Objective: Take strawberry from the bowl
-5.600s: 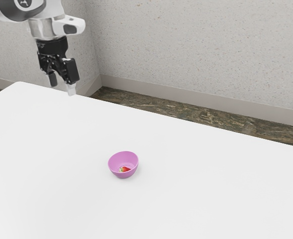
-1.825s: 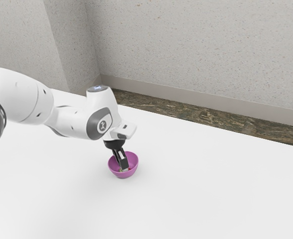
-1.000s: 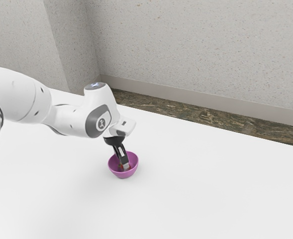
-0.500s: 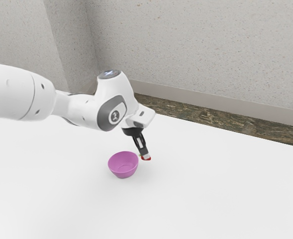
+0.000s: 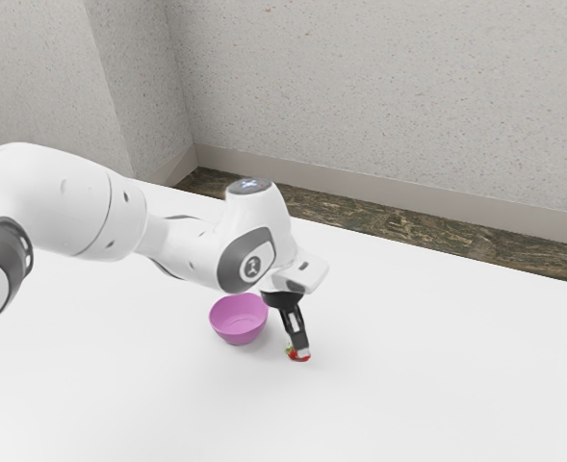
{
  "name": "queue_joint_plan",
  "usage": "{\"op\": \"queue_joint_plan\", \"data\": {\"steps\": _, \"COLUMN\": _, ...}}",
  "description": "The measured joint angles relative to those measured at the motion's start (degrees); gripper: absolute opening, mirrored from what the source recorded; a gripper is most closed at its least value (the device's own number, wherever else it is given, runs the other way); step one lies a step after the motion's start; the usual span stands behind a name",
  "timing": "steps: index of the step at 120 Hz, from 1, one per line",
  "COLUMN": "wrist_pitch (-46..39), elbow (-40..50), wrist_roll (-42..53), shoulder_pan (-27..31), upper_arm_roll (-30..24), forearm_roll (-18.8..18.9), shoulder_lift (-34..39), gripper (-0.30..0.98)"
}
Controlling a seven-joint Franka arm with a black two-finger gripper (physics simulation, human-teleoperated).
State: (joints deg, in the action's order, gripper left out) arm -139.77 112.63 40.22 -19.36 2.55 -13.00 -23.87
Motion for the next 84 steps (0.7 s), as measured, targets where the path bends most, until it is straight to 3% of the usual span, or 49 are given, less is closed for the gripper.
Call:
{"op": "queue_joint_plan", "data": {"steps": 24, "wrist_pitch": 0.2, "elbow": 0.0, "wrist_roll": 0.0, "shoulder_pan": -0.5, "upper_arm_roll": 0.0, "forearm_roll": -0.5, "shoulder_lift": 2.8, "gripper": 0.52}}
{"op": "queue_joint_plan", "data": {"steps": 40, "wrist_pitch": 3.5, "elbow": 0.1, "wrist_roll": -0.3, "shoulder_pan": -0.8, "upper_arm_roll": 1.8, "forearm_roll": -0.1, "shoulder_lift": 12.0, "gripper": 0.59}}
{"op": "queue_joint_plan", "data": {"steps": 59, "wrist_pitch": 20.4, "elbow": -11.5, "wrist_roll": -1.3, "shoulder_pan": 1.4, "upper_arm_roll": 5.8, "forearm_roll": 5.1, "shoulder_lift": 22.5, "gripper": 0.64}}
{"op": "queue_joint_plan", "data": {"steps": 84, "wrist_pitch": 40.3, "elbow": -17.4, "wrist_roll": -3.6, "shoulder_pan": 8.7, "upper_arm_roll": 7.9, "forearm_roll": 10.3, "shoulder_lift": 29.9, "gripper": 0.67}}
